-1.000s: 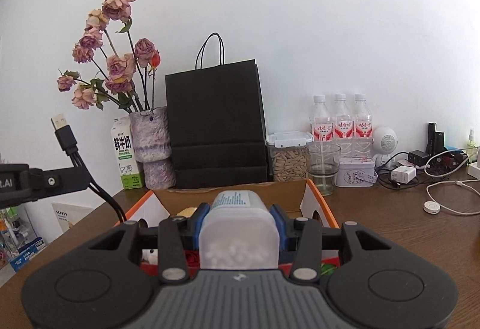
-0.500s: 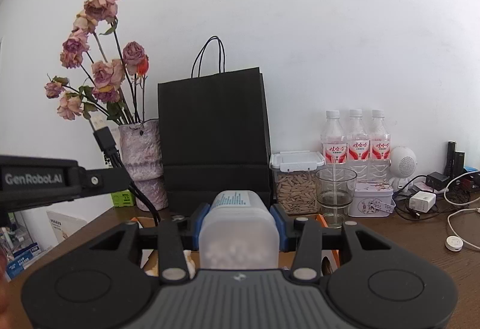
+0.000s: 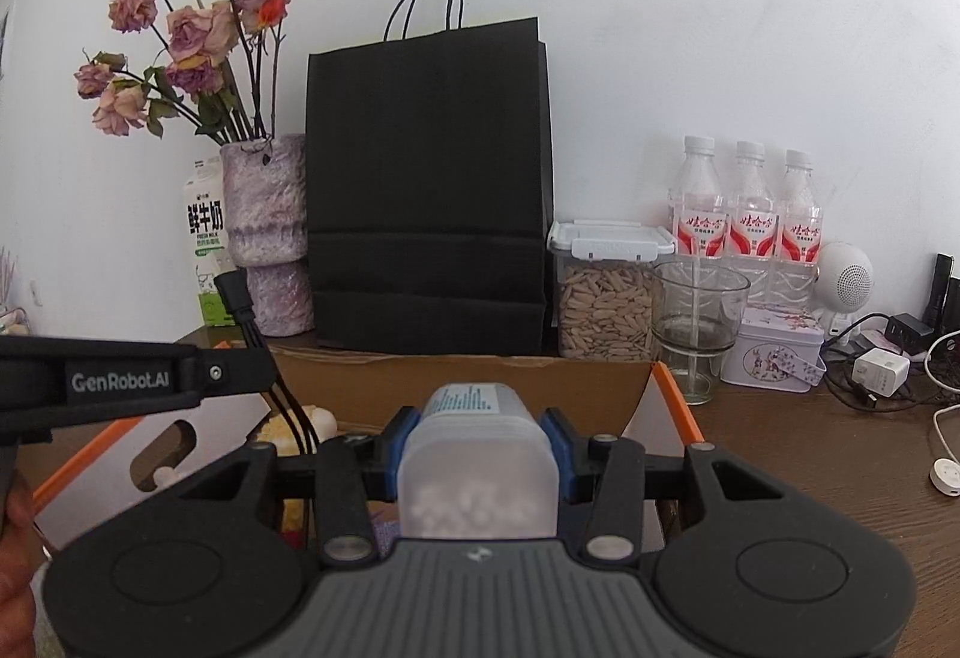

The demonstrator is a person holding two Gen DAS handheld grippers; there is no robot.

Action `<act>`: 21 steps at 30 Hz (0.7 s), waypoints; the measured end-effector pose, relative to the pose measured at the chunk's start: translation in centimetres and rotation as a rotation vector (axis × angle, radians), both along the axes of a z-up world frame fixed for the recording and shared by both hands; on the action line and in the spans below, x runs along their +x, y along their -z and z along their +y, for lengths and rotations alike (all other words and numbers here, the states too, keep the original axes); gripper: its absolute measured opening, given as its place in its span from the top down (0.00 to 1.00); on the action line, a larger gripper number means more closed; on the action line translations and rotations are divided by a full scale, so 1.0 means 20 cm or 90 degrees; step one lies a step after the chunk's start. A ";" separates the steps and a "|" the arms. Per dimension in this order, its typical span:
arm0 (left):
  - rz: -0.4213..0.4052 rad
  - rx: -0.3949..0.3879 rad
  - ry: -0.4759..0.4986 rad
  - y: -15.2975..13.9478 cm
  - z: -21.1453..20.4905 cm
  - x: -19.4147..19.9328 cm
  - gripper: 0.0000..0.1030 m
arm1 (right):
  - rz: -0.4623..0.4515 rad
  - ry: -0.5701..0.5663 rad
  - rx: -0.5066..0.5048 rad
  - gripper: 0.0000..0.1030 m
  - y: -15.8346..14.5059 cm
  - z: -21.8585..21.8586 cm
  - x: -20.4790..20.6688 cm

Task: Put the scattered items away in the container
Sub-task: 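Open both tools to drop the cable and jug into the box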

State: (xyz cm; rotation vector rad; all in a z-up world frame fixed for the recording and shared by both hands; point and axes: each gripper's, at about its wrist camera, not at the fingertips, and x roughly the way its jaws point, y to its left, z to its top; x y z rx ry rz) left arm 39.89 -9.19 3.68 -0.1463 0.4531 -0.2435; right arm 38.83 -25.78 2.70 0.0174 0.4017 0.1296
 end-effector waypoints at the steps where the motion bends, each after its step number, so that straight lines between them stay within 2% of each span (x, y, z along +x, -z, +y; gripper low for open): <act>1: 0.006 0.002 -0.002 0.00 0.00 0.00 0.95 | 0.002 0.004 -0.005 0.54 0.00 0.00 0.00; 2: 0.009 0.007 0.000 0.01 0.00 0.01 0.93 | 0.005 0.013 -0.013 0.38 0.01 0.01 0.00; 3: 0.011 0.013 -0.001 0.01 -0.01 0.01 0.82 | 0.007 0.020 -0.023 0.28 0.01 0.01 0.00; 4: 0.012 0.018 -0.005 0.02 -0.01 0.01 0.69 | 0.006 0.021 -0.028 0.12 0.01 0.01 0.00; 5: 0.015 0.028 -0.016 0.02 -0.01 0.01 0.29 | 0.006 0.016 -0.027 0.10 0.02 0.01 0.00; 6: 0.010 0.035 -0.027 0.02 -0.01 0.00 0.05 | 0.009 0.008 -0.024 0.10 0.02 0.01 0.00; 10: -0.018 0.058 -0.057 0.02 -0.02 -0.03 0.00 | 0.013 0.004 -0.032 0.09 0.03 0.03 -0.01; 18: -0.006 0.043 -0.082 0.05 0.02 -0.03 0.00 | 0.017 0.014 -0.034 0.08 0.03 0.02 -0.02; 20: -0.014 0.042 -0.082 0.05 0.01 -0.05 0.00 | 0.014 0.017 -0.035 0.00 0.03 0.01 -0.04; 21: -0.019 0.043 -0.081 0.05 0.01 -0.06 0.00 | 0.009 0.018 -0.037 0.00 0.02 0.01 -0.05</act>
